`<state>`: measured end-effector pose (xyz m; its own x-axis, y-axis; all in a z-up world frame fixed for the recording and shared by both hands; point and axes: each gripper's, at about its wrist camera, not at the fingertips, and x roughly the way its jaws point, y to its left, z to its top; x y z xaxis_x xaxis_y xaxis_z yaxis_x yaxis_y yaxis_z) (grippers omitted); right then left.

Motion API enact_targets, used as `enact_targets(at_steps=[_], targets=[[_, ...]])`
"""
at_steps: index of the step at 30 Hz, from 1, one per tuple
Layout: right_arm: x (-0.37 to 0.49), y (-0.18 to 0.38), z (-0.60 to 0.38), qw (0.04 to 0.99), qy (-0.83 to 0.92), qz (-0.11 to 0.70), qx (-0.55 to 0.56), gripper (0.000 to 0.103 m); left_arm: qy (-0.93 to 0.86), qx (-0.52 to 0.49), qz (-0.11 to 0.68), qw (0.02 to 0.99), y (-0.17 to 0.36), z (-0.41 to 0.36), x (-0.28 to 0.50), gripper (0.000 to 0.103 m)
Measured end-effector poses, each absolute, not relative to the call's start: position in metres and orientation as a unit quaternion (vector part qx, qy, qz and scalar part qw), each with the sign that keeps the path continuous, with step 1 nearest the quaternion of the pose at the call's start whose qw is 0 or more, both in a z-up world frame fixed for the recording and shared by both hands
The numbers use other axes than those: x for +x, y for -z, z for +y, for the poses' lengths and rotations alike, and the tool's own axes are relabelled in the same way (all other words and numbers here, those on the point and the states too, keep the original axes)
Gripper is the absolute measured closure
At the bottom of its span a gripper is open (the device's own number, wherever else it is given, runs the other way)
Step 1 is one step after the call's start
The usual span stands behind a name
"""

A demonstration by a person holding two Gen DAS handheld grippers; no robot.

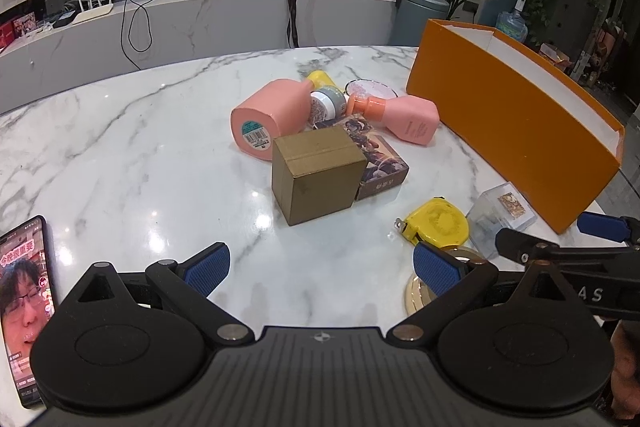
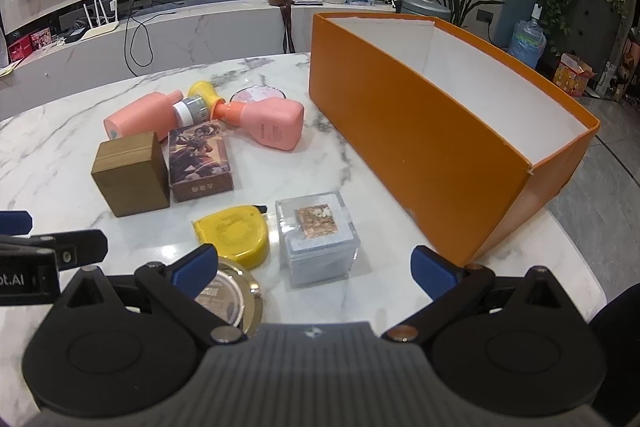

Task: Organize rigid objects
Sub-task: 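Move the left tool to the brown cardboard cube while the right tool approaches the clear acrylic cube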

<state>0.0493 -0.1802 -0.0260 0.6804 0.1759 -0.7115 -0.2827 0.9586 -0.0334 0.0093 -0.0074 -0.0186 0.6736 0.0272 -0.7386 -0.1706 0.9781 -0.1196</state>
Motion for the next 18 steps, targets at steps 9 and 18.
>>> enact_targets(at_steps=[9, 18], targets=[[0.066, 0.035, -0.188, 0.916, -0.168, 0.356, -0.075, 0.002, -0.083, -0.102, 0.381, 0.915, 0.031, 0.005, 0.034, 0.0], [0.078, 0.046, -0.189, 0.915, -0.194, 0.345, -0.079, 0.003, -0.085, -0.111, 0.37, 0.919, 0.039, 0.009, 0.051, 0.0]])
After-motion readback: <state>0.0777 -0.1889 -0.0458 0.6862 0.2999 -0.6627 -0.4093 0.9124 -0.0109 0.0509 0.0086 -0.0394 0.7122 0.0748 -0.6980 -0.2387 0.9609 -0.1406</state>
